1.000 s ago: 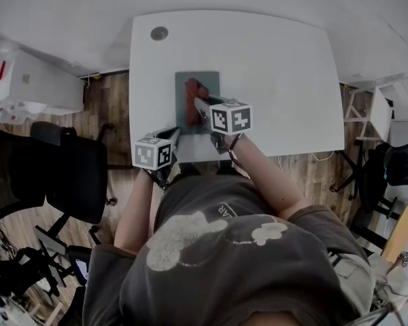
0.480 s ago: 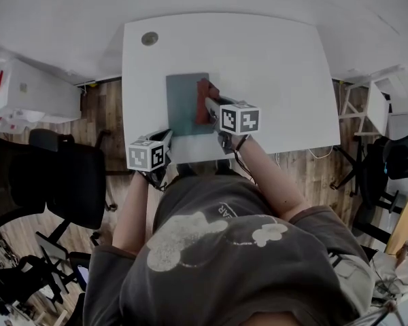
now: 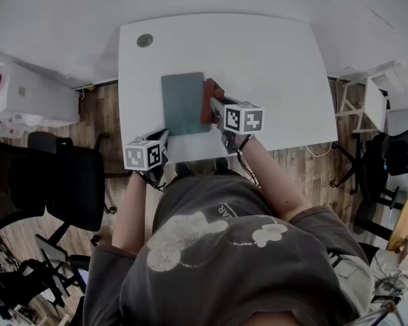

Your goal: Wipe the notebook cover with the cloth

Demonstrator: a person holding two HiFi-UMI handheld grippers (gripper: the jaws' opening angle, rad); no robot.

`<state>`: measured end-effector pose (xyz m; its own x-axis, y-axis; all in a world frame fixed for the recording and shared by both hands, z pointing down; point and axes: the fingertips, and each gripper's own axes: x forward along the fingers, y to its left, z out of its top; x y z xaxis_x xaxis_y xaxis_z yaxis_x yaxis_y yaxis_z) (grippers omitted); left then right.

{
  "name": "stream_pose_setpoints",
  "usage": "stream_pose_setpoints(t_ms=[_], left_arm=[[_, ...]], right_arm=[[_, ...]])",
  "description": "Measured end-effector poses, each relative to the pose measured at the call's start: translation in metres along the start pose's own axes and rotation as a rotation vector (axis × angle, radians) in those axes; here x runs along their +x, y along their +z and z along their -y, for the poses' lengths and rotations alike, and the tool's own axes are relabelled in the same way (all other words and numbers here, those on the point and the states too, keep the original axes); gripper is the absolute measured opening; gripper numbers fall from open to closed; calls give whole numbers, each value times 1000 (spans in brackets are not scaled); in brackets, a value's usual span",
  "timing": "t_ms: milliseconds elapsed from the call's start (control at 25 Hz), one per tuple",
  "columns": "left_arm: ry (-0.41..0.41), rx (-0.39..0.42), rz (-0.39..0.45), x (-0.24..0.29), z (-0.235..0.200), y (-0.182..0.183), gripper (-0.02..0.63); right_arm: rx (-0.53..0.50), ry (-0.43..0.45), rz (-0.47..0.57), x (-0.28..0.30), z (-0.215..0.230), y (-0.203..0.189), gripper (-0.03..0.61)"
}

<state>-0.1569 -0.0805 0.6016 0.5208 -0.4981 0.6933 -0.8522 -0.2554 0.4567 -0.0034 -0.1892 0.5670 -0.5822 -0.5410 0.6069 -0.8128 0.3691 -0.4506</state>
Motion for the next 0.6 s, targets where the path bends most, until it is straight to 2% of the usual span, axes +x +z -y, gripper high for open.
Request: stream_pose_setpoints(t_ms=[280,600], left_arm=[[-10,29,-8,1,7,-2,-5],[31,39,10,-10,0,4,-3]], right_arm=[[3,16,23,-10,-5,4,89],[-47,100,20,-8,-45,6,89]])
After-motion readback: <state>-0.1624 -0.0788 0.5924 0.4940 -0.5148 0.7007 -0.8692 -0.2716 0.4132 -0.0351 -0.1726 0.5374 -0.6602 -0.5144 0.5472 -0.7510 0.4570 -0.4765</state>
